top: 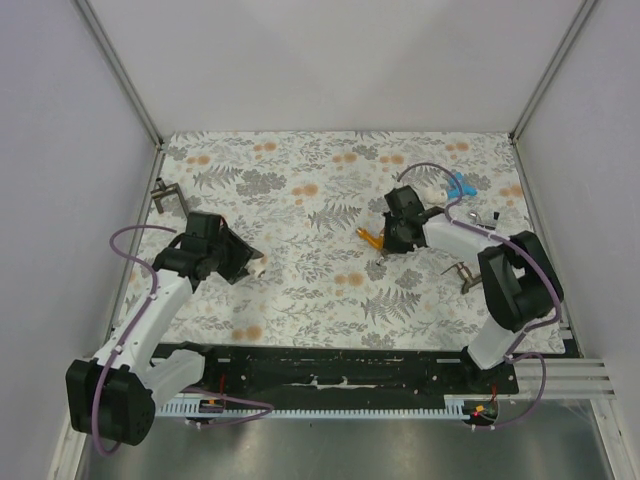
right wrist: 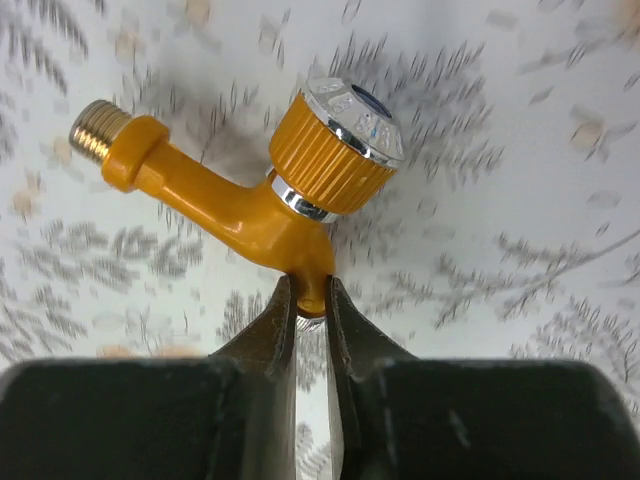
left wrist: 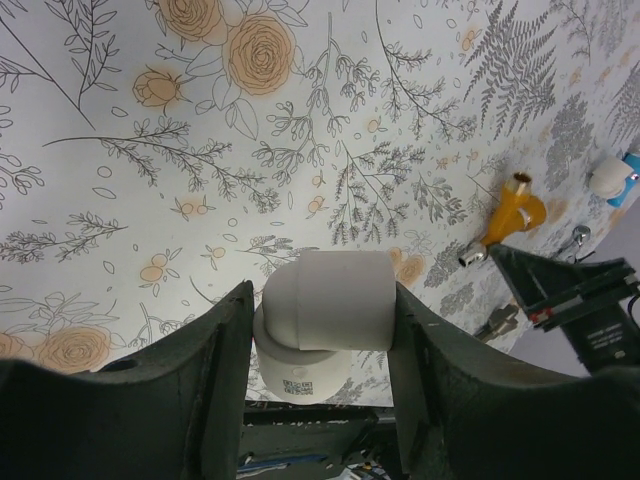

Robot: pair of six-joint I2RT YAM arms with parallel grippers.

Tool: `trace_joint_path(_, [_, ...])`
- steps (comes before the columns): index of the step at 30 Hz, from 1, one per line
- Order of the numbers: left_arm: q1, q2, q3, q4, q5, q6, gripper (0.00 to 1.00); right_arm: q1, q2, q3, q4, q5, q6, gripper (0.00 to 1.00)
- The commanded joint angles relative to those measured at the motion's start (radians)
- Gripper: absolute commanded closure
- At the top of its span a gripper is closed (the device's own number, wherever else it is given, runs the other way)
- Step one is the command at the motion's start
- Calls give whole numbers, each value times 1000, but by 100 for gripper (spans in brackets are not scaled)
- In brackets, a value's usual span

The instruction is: Install the water faucets

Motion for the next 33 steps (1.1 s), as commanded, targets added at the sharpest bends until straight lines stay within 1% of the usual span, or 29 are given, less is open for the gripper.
trace_joint_path(1, [2, 7, 49, 54, 21, -54, 98, 48, -95, -136, -49, -31, 10, 78])
trace_joint_path(2, [3, 8, 48, 54, 23, -54, 98, 59, -112, -145, -49, -25, 8, 69])
trace_joint_path(3, [3, 4, 46, 54, 23, -57, 98, 66, -130, -153, -49, -19, 10, 65])
trace_joint_path(6, [3, -6, 35, 54, 26, -66, 98, 73, -150, -165, -38, -19, 17, 55])
trace_joint_path(8, [2, -17, 25, 54, 27, -78, 98, 79, -147, -161, -31, -22, 11, 52])
trace_joint_path(19, [2, -72, -12, 54, 17, -117, 98, 135, -71, -104, -6, -2, -33, 50])
trace_joint_path(26, [2, -85, -20, 54, 12, -127, 98, 148, -20, -93, -40, 73, 2, 50])
trace_joint_path(30, [0, -86, -26, 54, 13, -141, 98, 149, 21, -95, -35, 78, 25, 48])
trace_joint_path(31, [2, -86, -28, 56, 12, -146, 98, 151, 40, -95, -29, 84, 28, 48])
trace_joint_path(33, [0, -83, -28, 57, 15, -157, 98, 154, 79, -89, -38, 93, 31, 56])
